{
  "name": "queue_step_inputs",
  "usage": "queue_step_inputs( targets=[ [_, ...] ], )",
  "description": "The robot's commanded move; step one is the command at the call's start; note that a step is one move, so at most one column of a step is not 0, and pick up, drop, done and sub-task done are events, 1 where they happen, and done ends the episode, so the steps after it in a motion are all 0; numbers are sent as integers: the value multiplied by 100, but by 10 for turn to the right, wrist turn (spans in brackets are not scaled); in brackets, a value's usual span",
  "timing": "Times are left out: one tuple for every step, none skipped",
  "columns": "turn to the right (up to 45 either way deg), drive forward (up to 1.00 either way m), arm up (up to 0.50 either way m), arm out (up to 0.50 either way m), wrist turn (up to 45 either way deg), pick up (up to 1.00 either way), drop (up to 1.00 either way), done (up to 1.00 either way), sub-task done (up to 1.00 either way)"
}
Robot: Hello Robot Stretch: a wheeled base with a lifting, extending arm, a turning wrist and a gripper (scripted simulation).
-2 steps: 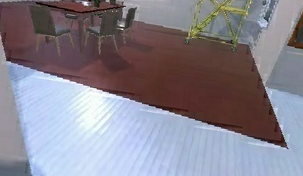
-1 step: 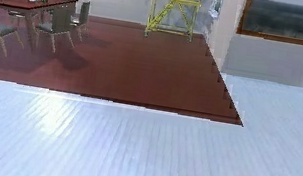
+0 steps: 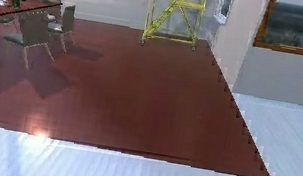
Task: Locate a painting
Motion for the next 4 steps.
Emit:
queue_step_inputs(
  targets=[
    [-120, 0, 0, 0, 0, 0, 0, 0, 0],
    [0, 100, 0, 0, 0, 0, 0, 0, 0],
    [0, 100, 0, 0, 0, 0, 0, 0, 0],
    [0, 100, 0, 0, 0, 0, 0, 0, 0]
  ],
)
